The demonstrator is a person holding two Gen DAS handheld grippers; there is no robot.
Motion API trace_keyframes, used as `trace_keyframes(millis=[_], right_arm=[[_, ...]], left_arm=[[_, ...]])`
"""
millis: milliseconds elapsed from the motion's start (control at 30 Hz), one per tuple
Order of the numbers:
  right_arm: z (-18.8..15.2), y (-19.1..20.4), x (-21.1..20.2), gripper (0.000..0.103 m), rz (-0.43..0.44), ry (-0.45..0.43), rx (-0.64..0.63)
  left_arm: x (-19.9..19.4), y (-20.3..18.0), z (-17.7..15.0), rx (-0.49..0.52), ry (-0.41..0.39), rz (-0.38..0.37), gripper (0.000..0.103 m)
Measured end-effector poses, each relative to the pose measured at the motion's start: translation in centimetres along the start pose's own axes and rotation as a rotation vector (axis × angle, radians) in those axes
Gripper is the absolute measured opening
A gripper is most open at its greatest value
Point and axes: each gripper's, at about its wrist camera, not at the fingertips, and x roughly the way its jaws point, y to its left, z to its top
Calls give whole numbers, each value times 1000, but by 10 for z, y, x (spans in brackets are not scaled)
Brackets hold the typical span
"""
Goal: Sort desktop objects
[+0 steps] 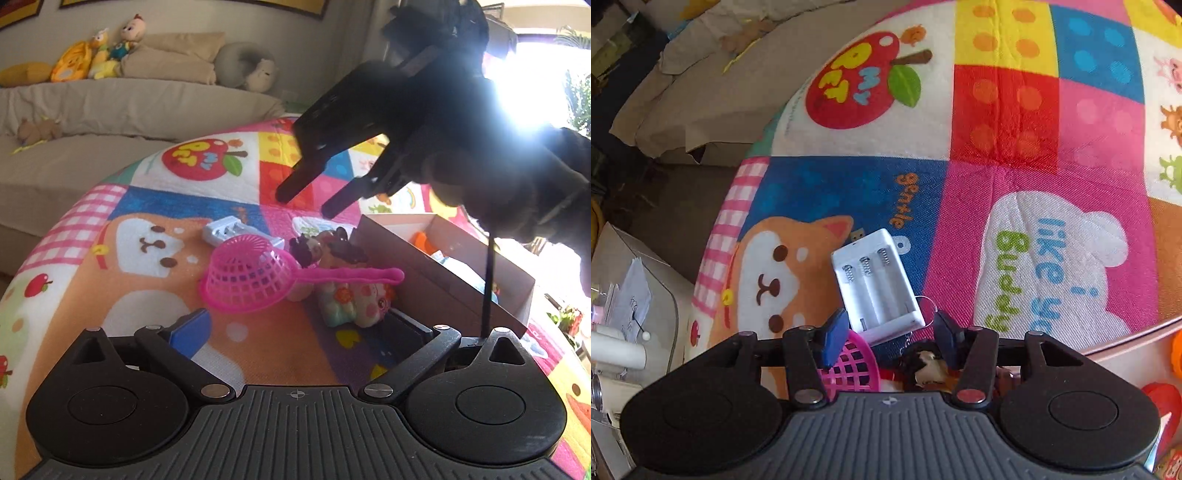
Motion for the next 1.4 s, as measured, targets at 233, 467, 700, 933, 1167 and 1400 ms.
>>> trace_keyframes(millis=[233,467,700,933,1167,1400], right_arm=[[-125,-28,-130,75,-177,-395,-163],[-229,-109,-153,87,-151,-390,143],[-222,-85,-99,94,-14,-387,90],[-189,-27,-50,79,-1,-392,-123],[-181,26,-13,72,-152,-415,-307],[-167,31,5,58,-193,-406,-318]], left_arm=[[4,2,1,-15,14,12,103],[7,5,2,-39,30,30,103],[-4,10,6,-22,34,128,103],[-34,33,20,-35,-22,248,103],[-38,47,24,-88,-28,254,103],[-37,43,19,-94,-6,249,103]])
